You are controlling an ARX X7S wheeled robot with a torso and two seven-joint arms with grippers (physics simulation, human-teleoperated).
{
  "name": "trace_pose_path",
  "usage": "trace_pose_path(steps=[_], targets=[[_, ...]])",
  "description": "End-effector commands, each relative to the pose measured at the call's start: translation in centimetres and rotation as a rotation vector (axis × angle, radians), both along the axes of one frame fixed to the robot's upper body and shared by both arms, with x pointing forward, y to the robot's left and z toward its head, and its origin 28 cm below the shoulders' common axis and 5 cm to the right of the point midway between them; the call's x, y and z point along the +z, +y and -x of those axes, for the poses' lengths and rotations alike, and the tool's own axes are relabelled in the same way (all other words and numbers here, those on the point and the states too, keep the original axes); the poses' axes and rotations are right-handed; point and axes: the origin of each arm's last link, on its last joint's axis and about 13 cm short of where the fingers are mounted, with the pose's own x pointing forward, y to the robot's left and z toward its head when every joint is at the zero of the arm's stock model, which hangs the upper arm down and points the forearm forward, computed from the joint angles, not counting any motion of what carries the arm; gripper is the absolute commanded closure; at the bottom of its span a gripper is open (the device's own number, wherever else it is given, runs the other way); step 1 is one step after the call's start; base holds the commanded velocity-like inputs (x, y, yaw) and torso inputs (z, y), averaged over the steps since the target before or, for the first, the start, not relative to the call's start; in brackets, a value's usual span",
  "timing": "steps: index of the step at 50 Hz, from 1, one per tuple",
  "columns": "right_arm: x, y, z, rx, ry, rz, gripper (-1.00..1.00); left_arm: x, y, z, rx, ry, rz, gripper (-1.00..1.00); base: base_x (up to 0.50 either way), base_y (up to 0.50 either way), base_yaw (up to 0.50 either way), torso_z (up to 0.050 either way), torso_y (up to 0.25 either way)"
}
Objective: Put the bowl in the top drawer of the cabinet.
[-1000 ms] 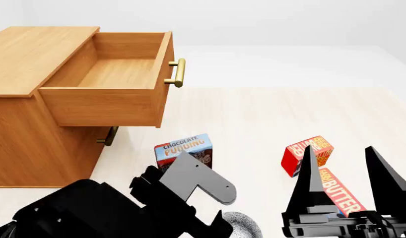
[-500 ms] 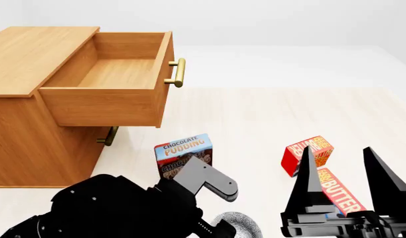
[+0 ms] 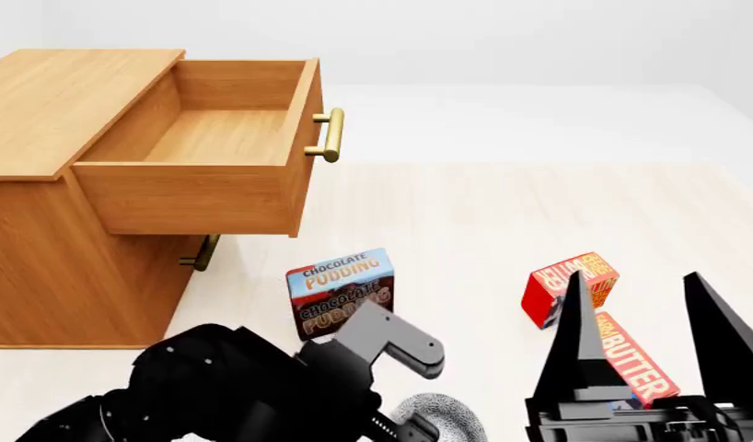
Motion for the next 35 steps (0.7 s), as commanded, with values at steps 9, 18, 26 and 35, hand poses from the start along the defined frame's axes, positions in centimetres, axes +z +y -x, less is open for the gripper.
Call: trace_pose_path(steps=[9, 18, 26, 35], targets=[[0.1, -0.1, 0.2, -0.003, -0.004, -0.005, -1.0, -1.6, -0.6, -1.0, 0.003, 0.047, -0.045, -1.0, 0.0, 0.0, 0.0, 0.0, 0.0], [0.0, -0.1, 0.2, -0.004, -0.004, -0.004, -1.0, -2.3, -1.1, -1.2, -0.006, 0.056, -0.044, -1.0, 0.0, 0.0, 0.0, 0.0, 0.0], [0.1, -0.1, 0.3, -0.005, -0.007, -0.005, -1.0, -2.6, -1.7, -1.2, -0.012, 0.062, -0.037, -1.0, 0.0, 0.0, 0.0, 0.0, 0.0], [0.1, -0.3, 0.5, -0.008, -0.009, -0.009, -1.0, -3.0, -2.2, -1.1, -0.029, 0.066, -0.037, -1.0, 0.0, 0.0, 0.0, 0.0, 0.0]])
